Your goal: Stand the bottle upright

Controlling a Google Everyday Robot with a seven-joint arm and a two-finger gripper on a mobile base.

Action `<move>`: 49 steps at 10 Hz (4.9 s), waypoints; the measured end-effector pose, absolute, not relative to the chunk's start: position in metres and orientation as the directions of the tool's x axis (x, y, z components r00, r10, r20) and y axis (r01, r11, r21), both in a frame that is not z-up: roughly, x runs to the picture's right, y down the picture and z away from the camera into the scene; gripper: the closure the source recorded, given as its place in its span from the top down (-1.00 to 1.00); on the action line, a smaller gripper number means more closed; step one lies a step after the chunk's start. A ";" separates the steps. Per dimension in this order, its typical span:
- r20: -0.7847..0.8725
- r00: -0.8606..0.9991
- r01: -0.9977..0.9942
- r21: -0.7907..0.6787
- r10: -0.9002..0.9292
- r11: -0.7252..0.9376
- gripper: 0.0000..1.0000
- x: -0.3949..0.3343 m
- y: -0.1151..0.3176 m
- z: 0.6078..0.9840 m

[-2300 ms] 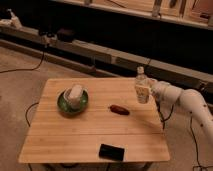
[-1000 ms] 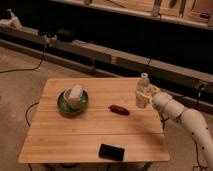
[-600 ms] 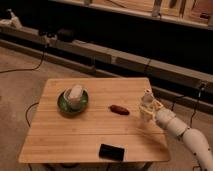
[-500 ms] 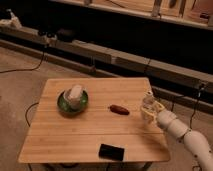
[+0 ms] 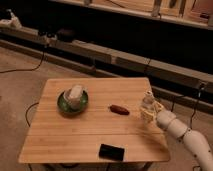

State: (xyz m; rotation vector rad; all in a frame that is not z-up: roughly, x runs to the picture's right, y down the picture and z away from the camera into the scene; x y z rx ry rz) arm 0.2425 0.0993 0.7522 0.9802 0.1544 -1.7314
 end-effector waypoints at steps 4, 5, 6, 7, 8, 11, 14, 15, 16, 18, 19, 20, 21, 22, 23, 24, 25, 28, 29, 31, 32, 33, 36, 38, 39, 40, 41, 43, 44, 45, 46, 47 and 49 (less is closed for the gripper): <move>-0.762 -0.058 0.838 0.314 -0.645 -0.447 -1.00 0.231 0.088 0.742; -0.790 -0.059 0.837 0.294 -0.610 -0.461 -1.00 0.228 0.085 0.740; -0.805 -0.065 0.837 0.278 -0.590 -0.472 -1.00 0.225 0.083 0.741; -0.809 -0.075 0.835 0.269 -0.584 -0.480 -1.00 0.224 0.084 0.741; -0.809 -0.076 0.835 0.268 -0.583 -0.480 -1.00 0.224 0.085 0.741; -0.809 -0.076 0.834 0.269 -0.583 -0.482 -1.00 0.223 0.085 0.741; -0.809 -0.076 0.834 0.270 -0.583 -0.482 -1.00 0.223 0.085 0.741; -0.801 -0.078 0.833 0.275 -0.593 -0.480 -1.00 0.226 0.089 0.747; -0.800 -0.076 0.834 0.276 -0.595 -0.477 -1.00 0.227 0.089 0.747; -0.800 -0.075 0.833 0.278 -0.596 -0.478 -1.00 0.226 0.089 0.748; -0.799 -0.075 0.833 0.278 -0.596 -0.478 -1.00 0.226 0.089 0.747; -0.800 -0.068 0.831 0.286 -0.596 -0.477 -1.00 0.226 0.089 0.747; -0.800 -0.067 0.829 0.288 -0.596 -0.480 -1.00 0.225 0.090 0.747; -0.800 -0.069 0.829 0.286 -0.595 -0.480 -1.00 0.225 0.089 0.747; -0.801 -0.069 0.829 0.286 -0.595 -0.481 -1.00 0.225 0.089 0.747; -0.801 -0.069 0.829 0.286 -0.595 -0.481 -1.00 0.225 0.089 0.747; -0.801 -0.069 0.829 0.286 -0.595 -0.481 -1.00 0.225 0.089 0.747; -0.794 -0.047 0.836 0.301 -0.607 -0.458 -1.00 0.233 0.087 0.750; -0.778 -0.007 0.856 0.320 -0.628 -0.406 -1.00 0.249 0.082 0.756; -0.731 0.072 0.891 0.353 -0.678 -0.286 -1.00 0.277 0.073 0.768; -0.696 0.091 0.908 0.351 -0.712 -0.227 -1.00 0.289 0.068 0.775; -0.669 0.070 0.920 0.331 -0.740 -0.212 -1.00 0.292 0.067 0.779; -0.623 -0.009 0.921 0.300 -0.783 -0.249 -1.00 0.278 0.076 0.780; -0.630 -0.043 0.905 0.305 -0.776 -0.298 -1.00 0.252 0.075 0.775; -0.648 -0.048 0.896 0.308 -0.760 -0.319 -1.00 0.241 0.073 0.772; -0.680 -0.043 0.886 0.312 -0.732 -0.342 -1.00 0.230 0.069 0.768; -0.699 -0.039 0.878 0.318 -0.714 -0.359 -1.00 0.224 0.069 0.767; -0.704 -0.040 0.862 0.334 -0.709 -0.380 -1.00 0.218 0.079 0.774; -0.696 -0.047 0.855 0.343 -0.717 -0.389 -1.00 0.219 0.087 0.781; -0.686 -0.053 0.851 0.349 -0.725 -0.393 -1.00 0.220 0.094 0.787; -0.680 -0.056 0.849 0.353 -0.731 -0.393 -1.00 0.224 0.098 0.791; -0.676 -0.058 0.847 0.356 -0.735 -0.394 -1.00 0.226 0.101 0.794; -0.679 -0.053 0.845 0.361 -0.732 -0.395 -0.74 0.228 0.102 0.796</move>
